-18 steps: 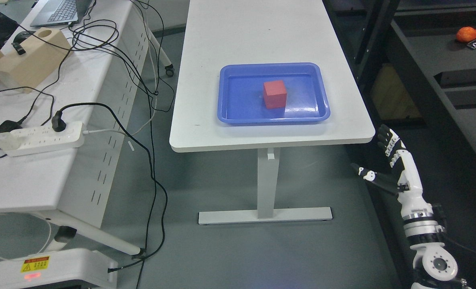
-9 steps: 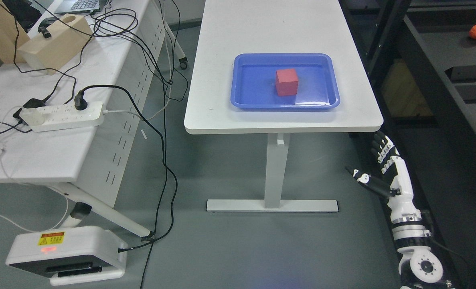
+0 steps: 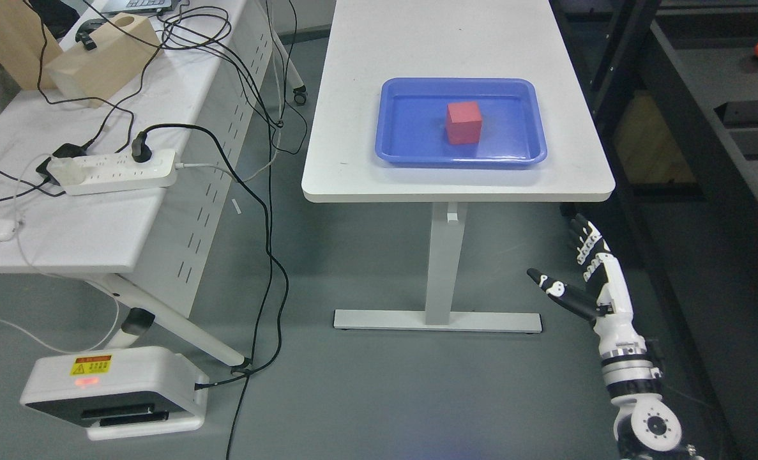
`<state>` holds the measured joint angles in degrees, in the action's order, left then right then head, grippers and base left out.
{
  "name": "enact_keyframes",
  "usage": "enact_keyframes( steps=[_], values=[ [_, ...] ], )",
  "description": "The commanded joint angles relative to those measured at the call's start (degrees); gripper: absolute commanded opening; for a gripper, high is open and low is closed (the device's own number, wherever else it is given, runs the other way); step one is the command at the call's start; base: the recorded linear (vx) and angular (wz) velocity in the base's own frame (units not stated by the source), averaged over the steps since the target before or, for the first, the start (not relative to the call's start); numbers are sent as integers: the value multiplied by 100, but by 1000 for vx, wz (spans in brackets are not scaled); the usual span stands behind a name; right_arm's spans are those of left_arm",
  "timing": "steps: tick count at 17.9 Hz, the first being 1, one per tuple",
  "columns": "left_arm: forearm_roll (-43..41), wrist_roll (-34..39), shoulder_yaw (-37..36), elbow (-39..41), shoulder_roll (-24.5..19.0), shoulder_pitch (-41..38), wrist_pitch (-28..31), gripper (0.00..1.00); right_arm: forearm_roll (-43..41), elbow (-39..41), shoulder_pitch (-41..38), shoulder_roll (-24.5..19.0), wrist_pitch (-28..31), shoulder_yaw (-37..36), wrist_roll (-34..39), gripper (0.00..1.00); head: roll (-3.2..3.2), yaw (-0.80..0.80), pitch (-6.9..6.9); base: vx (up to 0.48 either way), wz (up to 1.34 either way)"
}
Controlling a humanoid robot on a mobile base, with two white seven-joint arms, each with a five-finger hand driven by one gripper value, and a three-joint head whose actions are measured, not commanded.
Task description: Pick pink block from left shelf to tray
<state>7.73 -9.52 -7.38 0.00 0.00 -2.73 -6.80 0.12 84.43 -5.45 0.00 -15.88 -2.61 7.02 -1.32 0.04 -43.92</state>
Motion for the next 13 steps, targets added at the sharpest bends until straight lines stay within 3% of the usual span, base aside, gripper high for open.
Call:
enact_keyframes(
  steps=[1, 13],
  values=[
    [0, 2, 0, 100, -100, 0, 3, 100, -108, 92, -9, 100, -20, 182, -8, 100, 0, 0, 0, 0, 0],
    [0, 2, 0, 100, -100, 0, 3, 100, -108, 100, -35, 100, -20, 95, -8, 100, 0, 0, 0, 0, 0]
  ],
)
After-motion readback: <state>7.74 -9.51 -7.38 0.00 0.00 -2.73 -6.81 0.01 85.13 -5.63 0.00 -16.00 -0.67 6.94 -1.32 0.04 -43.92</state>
